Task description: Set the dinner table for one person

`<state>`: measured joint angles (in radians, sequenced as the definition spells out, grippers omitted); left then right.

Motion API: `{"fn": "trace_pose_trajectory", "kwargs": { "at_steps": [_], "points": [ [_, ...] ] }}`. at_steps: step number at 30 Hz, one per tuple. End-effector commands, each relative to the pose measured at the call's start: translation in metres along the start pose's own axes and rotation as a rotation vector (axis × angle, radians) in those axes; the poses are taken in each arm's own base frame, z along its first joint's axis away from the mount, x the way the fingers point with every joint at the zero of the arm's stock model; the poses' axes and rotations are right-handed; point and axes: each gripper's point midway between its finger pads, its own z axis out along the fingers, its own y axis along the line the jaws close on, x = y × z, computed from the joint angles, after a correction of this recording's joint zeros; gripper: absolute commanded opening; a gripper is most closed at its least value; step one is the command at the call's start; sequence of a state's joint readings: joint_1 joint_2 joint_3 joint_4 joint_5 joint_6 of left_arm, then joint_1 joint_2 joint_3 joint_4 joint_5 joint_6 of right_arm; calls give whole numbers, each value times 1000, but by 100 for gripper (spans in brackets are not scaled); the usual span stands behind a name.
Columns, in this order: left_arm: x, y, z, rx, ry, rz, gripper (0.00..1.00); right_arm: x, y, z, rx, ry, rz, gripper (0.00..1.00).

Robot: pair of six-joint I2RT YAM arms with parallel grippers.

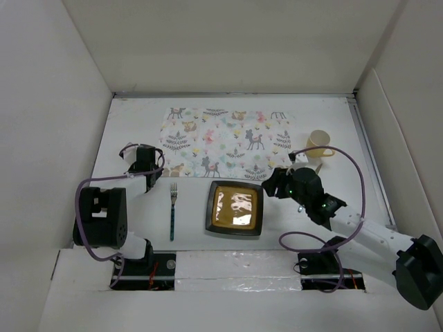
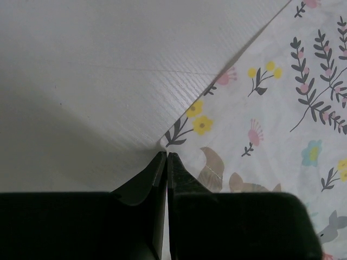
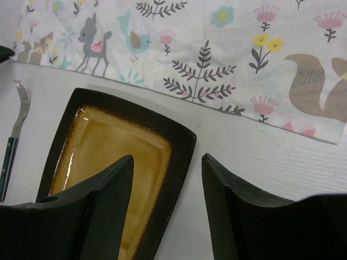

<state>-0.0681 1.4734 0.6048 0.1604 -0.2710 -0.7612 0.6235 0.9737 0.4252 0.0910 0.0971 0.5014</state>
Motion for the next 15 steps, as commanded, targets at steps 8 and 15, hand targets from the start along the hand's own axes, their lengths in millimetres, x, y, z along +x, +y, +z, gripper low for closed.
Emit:
{"fn": "trace_pose_trajectory", "kwargs": {
  "at_steps": [8,15],
  "points": [
    [12,19,-20,7,16,5,0,2,5,5,-26,-5,-7,62],
    [17,27,-25,4,19,16,0,1,13,-6,-51,3,-13,62]
  ]
}}
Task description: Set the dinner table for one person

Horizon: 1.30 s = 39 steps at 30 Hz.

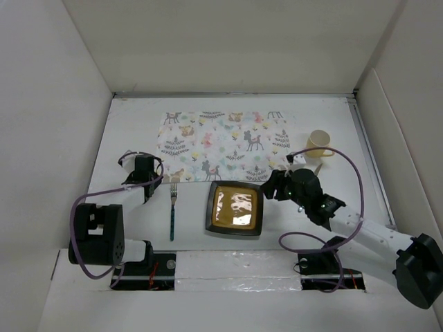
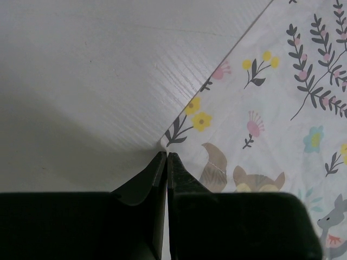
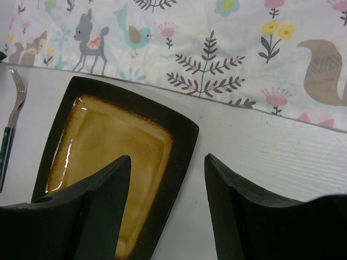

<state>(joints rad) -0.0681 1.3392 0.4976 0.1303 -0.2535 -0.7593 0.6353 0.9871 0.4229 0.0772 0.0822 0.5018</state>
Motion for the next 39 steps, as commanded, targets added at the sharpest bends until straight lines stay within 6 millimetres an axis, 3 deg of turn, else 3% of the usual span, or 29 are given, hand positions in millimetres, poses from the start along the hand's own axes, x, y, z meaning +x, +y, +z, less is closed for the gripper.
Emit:
{"fn": "trace_pose_trajectory", "kwargs": {
  "at_steps": [1,4,8,12,14,15,17,20,21,22,24,25,29,32,33,38,39],
  "points": [
    [5,9,-5,-1,4,13,0,-10,11,-9,-42,-37,-6,62],
    [7,9,-8,0,14,20,0,-8,13,-16,-46,-36,15,62],
    [5,10,-11,12,2,27,0,12,14,-21,-59,1,27,62],
    [-5,0,-12,28,-16,24,28,31,15,-20,-86,55,37,63],
    [-16,-15,-15,72,-32,9,35,38,18,-19,-103,83,42,64],
    [-23,-23,-20,98,-47,4,46,45,21,-19,-127,114,46,65],
    [-39,-41,-31,142,-79,1,58,54,22,-20,-135,150,68,72],
    [-68,-77,-66,268,-156,-3,66,68,32,-25,-212,197,110,79],
    [-81,-90,-86,341,-188,-9,66,73,35,-27,-234,211,125,79],
    [-108,-119,-128,498,-250,0,65,83,32,-26,-234,232,163,79],
    [-109,-129,-141,562,-244,21,65,88,29,-24,-217,243,177,79],
    [-119,-136,-161,611,-272,39,64,89,26,-22,-201,240,183,78],
    [-123,-157,-214,787,-263,167,60,94,25,-16,-193,246,224,69],
    [-117,-154,-232,816,-257,313,60,104,22,-9,-170,278,260,64],
    [-115,-151,-232,811,-256,345,60,101,27,-6,-190,266,278,63],
    [-105,-116,-208,684,-310,389,60,118,6,-1,-151,311,362,54],
    [-109,-115,-218,695,-332,399,60,121,0,0,-146,306,395,50]
  ]
}}
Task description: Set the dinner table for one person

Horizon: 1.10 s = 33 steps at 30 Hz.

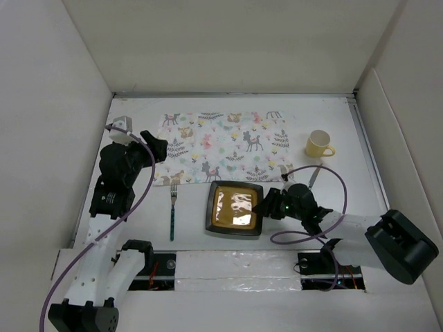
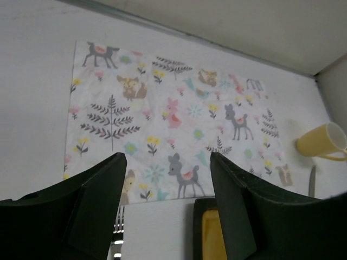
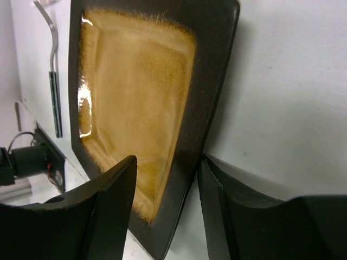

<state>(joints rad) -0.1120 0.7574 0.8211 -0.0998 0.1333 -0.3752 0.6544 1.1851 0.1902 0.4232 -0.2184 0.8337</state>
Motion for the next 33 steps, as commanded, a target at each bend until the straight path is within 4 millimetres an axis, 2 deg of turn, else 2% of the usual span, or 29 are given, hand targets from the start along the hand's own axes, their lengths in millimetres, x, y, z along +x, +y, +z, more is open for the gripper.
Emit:
{"fn": "trace_pose_trajectory", "kwargs": {
  "at_steps": [1,4,9,12,14,15,16,17,18,19,20,21,23,26,27,29,31,33],
  "points": [
    [6,9,-11,-26,11,88,60,13,-26,-1,37,22,78,49],
    [-4,4,-19,-7,-43,88,60,15,-35,-1,53,31,102,46],
    [-7,3,-24,-3,-68,86,60,18,-43,4,58,36,111,43],
    [-4,4,-21,-7,-50,84,60,25,-46,10,48,63,124,43],
    [-3,4,-20,-5,-46,84,60,22,-46,15,25,53,124,39],
    [-4,4,-20,-5,-51,84,60,32,-55,16,43,88,150,37],
    [-5,6,-20,-15,-54,84,60,35,-55,17,32,96,162,32],
    [-4,7,-19,-20,-51,84,60,29,-46,20,-21,71,155,28],
    [-3,7,-19,-21,-48,83,60,39,-52,20,-19,109,174,23],
    [-3,7,-20,-18,-48,84,60,39,-49,20,-50,106,166,9],
    [-5,6,-20,-16,-56,83,60,27,-37,21,-113,58,161,3],
    [-6,5,-20,-15,-63,83,60,34,-39,18,-119,77,177,0],
    [-6,7,-20,-21,-60,83,60,25,-24,16,-194,43,174,0],
    [-5,6,-20,-17,-58,81,60,22,-14,14,-234,37,161,0],
    [-8,7,-20,-26,-65,83,60,18,4,14,-278,45,136,0],
    [-7,7,-21,-25,-62,81,60,16,10,15,-291,48,128,0],
    [-8,5,-21,-17,-65,81,60,3,32,15,-321,35,69,0],
    [-10,6,-23,-22,-73,82,60,-12,44,17,-299,6,29,0]
  ]
}}
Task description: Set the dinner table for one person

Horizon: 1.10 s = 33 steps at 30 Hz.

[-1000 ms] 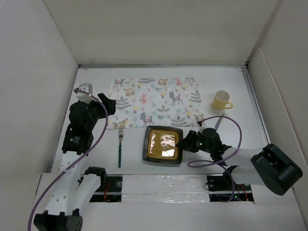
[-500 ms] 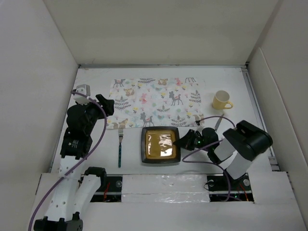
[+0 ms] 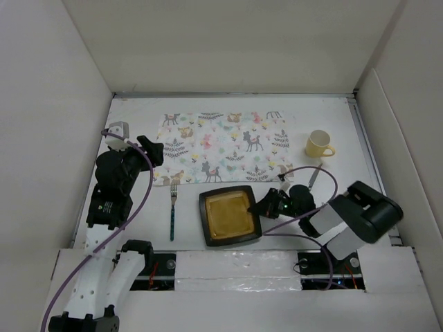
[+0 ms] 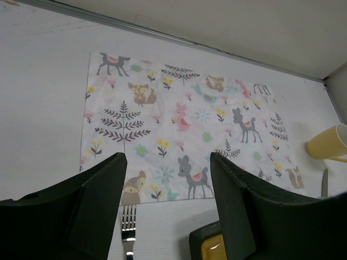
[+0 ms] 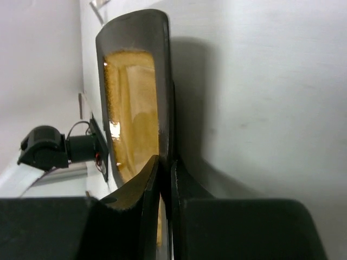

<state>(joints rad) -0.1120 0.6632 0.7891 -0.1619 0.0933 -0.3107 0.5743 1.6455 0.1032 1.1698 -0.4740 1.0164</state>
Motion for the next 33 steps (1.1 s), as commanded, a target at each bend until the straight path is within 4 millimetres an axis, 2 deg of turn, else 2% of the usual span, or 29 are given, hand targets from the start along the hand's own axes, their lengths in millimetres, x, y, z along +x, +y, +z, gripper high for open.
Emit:
{"fn": "trace_pose_trajectory", "kwargs": {
  "at_steps": [1,2,3,4,5,7,8,9,11,12,13,14,15,16,19,21,22,23,25,26,29,33],
  "points": [
    [-14,-4,-3,12,-57,16,59,-8,17,7,53,35,-143,0],
    [-14,-4,-5,16,-59,16,60,-32,59,8,-19,-29,-223,0],
    [-14,-5,-5,21,-58,16,60,-47,67,7,7,-77,-255,0],
    [-15,-6,-5,24,-62,17,60,-50,67,3,45,-69,-281,0],
    [-16,-6,-6,25,-63,17,60,-75,96,-1,1,-136,-316,0],
    [-15,-8,-6,34,-58,14,60,-97,104,-4,4,-161,-320,0],
    [-15,-9,-7,41,-55,14,60,-110,122,-3,-32,-173,-337,0],
    [-15,-11,-7,52,-56,15,60,-118,117,3,-19,-165,-320,0],
    [-17,-12,-9,53,-64,15,60,-130,136,10,-90,-170,-304,0],
    [-16,-12,-10,55,-63,14,60,-150,155,23,-145,-213,-283,0],
    [-17,-12,-10,56,-66,14,60,-150,155,24,-146,-213,-283,0],
    [-17,-12,-11,56,-68,14,60,-162,157,27,-148,-237,-276,0],
    [-18,-13,-12,56,-71,14,60,-179,175,31,-169,-280,-283,0],
    [-19,-12,-12,55,-76,14,59,-192,169,38,-151,-298,-250,0],
    [-19,-11,-14,48,-79,11,59,-227,186,53,-163,-380,-219,0],
    [-20,-10,-14,42,-81,9,59,-243,190,60,-173,-403,-209,0],
    [-19,-10,-14,41,-79,7,59,-259,202,60,-200,-437,-195,0],
    [-19,-11,-14,44,-74,6,59,-267,190,70,-178,-436,-174,0],
    [-18,-13,-15,58,-72,7,59,-274,188,80,-178,-429,-141,0],
    [-18,-14,-15,62,-73,5,59,-283,179,89,-169,-430,-124,0],
    [-18,-14,-15,60,-71,7,59,-283,164,107,-160,-398,-86,0],
    [-17,-13,-14,59,-68,5,59,-294,141,114,-119,-387,-63,0]
  ]
}}
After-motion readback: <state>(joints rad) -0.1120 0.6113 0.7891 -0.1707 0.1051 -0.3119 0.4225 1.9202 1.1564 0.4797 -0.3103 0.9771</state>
